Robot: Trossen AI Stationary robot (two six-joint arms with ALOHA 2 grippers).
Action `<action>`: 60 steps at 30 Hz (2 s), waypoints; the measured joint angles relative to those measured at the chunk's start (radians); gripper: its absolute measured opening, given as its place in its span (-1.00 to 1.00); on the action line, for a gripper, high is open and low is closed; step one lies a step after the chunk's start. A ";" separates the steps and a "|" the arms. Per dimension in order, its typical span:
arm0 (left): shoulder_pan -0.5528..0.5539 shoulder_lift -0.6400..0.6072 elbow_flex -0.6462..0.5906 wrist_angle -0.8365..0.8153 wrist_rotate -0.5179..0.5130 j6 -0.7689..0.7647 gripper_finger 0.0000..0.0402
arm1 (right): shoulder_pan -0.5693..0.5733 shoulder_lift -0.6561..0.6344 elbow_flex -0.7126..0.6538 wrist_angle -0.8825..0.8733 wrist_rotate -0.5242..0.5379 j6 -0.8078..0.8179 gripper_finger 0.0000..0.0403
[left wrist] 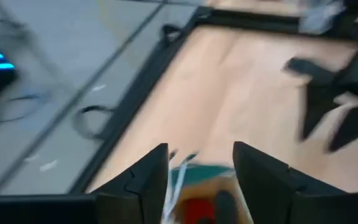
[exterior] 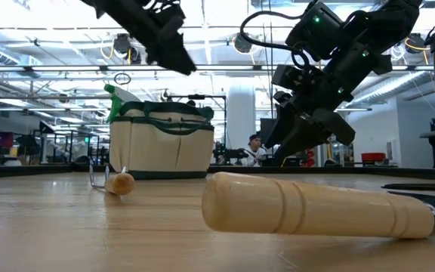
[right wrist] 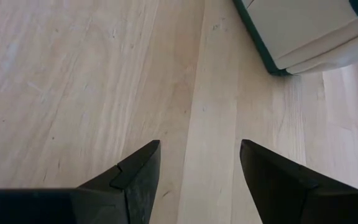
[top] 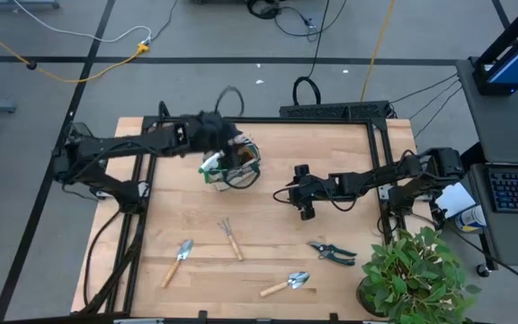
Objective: Pick & Place Garden tools in Gardening bag
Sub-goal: Put the top hand rake into the gardening bag
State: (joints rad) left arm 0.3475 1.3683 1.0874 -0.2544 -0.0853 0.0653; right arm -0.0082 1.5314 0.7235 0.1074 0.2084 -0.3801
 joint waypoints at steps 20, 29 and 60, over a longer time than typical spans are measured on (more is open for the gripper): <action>0.253 0.196 -0.001 0.154 0.421 0.359 0.01 | 0.000 0.000 0.000 0.000 -0.001 0.001 0.05; 0.254 0.250 -0.001 0.207 0.434 0.399 -0.01 | 0.000 0.000 0.000 0.000 -0.001 0.001 0.05; 0.131 0.048 -0.001 0.044 0.057 0.415 -0.97 | 0.000 0.000 0.000 0.104 -0.001 0.062 0.05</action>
State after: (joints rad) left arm 0.4788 1.4163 1.0863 -0.2105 -0.0285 0.4800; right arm -0.0086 1.5314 0.7238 0.2118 0.2073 -0.3183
